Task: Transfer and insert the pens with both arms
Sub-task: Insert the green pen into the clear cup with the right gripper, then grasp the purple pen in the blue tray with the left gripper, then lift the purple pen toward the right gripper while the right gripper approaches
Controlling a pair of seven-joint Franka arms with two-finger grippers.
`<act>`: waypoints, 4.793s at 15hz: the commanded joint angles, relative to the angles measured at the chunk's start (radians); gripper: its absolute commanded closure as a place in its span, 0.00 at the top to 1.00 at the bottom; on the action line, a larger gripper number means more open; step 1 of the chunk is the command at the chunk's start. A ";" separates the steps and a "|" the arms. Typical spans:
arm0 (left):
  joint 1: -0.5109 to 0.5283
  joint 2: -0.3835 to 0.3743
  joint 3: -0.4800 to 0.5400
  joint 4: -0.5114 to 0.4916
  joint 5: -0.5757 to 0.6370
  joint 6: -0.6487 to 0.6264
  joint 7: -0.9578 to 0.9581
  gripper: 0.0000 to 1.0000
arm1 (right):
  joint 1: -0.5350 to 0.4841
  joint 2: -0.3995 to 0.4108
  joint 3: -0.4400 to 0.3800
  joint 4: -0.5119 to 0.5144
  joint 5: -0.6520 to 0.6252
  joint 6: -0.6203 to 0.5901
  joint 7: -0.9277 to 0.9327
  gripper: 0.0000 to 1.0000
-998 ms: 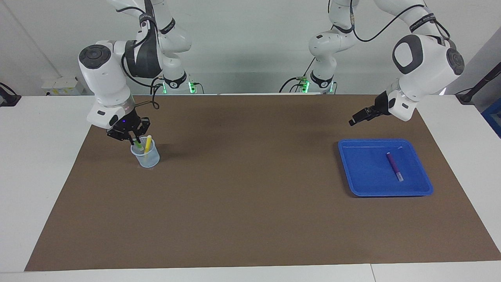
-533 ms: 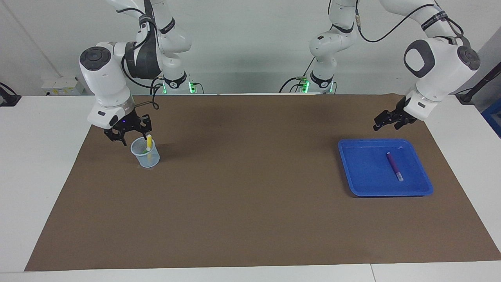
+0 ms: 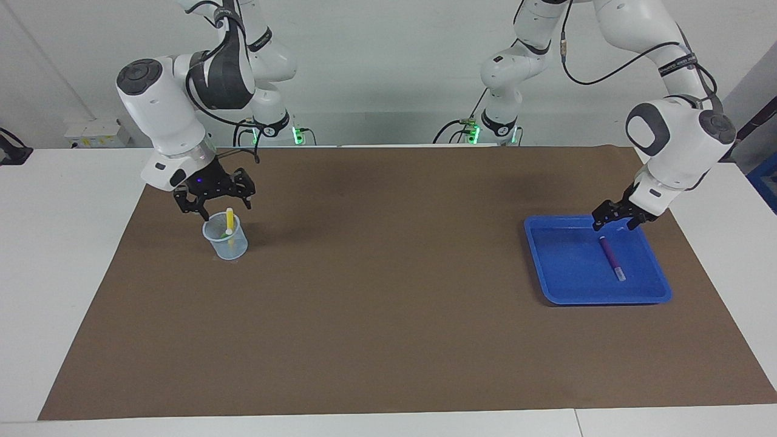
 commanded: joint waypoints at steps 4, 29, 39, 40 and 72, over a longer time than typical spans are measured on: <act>0.011 0.083 -0.007 0.020 0.023 0.088 0.016 1.00 | 0.128 0.002 0.004 0.046 0.235 0.060 0.408 1.00; 0.056 0.229 -0.007 0.055 0.124 0.206 0.059 0.28 | 0.348 0.017 0.006 0.029 0.327 0.293 0.792 1.00; 0.053 0.223 -0.007 0.034 0.115 0.180 0.048 0.00 | 0.350 0.017 0.006 0.029 0.327 0.295 0.809 1.00; 0.046 0.225 -0.007 0.055 0.112 0.153 0.036 0.00 | 0.350 0.017 0.006 0.029 0.327 0.295 0.809 1.00; -0.225 -0.038 -0.175 0.170 -0.756 -0.413 -1.656 0.00 | 0.486 0.034 0.057 0.114 0.189 0.331 0.952 1.00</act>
